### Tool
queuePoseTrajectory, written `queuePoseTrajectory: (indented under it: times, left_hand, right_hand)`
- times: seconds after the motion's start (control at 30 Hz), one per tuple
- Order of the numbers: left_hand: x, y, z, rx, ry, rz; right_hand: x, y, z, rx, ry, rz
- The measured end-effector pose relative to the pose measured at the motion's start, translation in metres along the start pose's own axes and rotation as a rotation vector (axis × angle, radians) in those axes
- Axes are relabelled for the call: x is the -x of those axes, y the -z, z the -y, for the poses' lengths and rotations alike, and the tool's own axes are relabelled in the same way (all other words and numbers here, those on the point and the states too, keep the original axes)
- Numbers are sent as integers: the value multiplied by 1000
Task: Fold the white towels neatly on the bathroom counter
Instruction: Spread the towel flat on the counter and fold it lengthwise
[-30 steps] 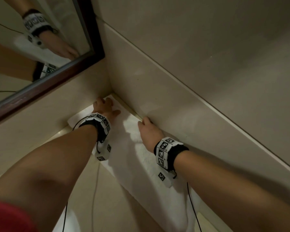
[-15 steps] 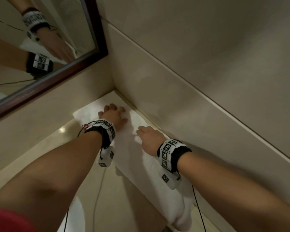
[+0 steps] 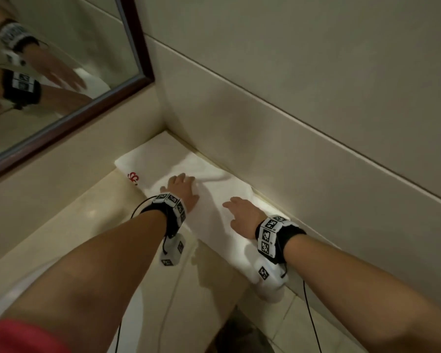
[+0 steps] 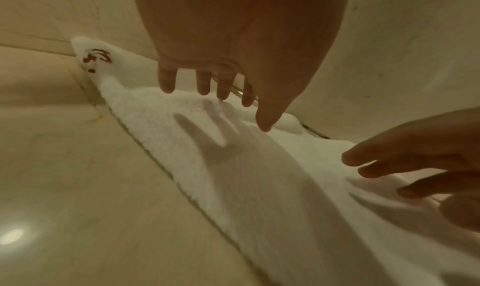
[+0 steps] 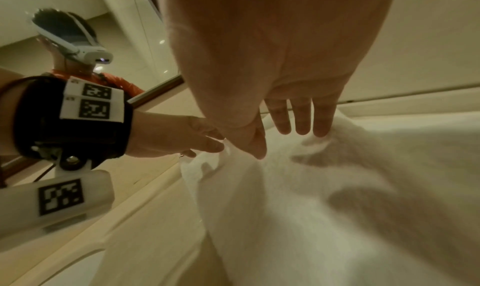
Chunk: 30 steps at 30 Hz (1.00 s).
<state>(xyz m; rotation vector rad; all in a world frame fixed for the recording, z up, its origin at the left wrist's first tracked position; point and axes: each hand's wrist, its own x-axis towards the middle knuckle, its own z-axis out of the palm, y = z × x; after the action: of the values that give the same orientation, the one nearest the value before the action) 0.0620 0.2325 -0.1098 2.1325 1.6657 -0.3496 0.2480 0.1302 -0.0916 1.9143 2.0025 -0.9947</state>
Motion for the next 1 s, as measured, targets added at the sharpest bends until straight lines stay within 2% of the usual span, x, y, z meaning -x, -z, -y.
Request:
queuePoseTrajectory:
  times: [0.2, 0.37, 0.5, 0.73, 0.87, 1.0]
  left_hand:
    - [60, -25, -26, -55, -83, 50]
    - [93, -48, -57, -84, -156, 113]
    - [113, -63, -84, -77, -163, 143]
    - [135, -89, -127, 27, -114, 102]
    - [147, -104, -150, 51, -59, 24]
    - [153, -119, -166, 37, 22, -26]
  right_hand:
    - [68, -37, -11, -100, -72, -122]
    - [112, -67, -35, -217, -147, -174]
    - [134, -86, -61, -326, -217, -190]
    - [136, -103, -114, -539, -253, -227]
    - [130, -116, -135, -838, -234, -207]
    - [109, -130, -153, -1011, -207, -207]
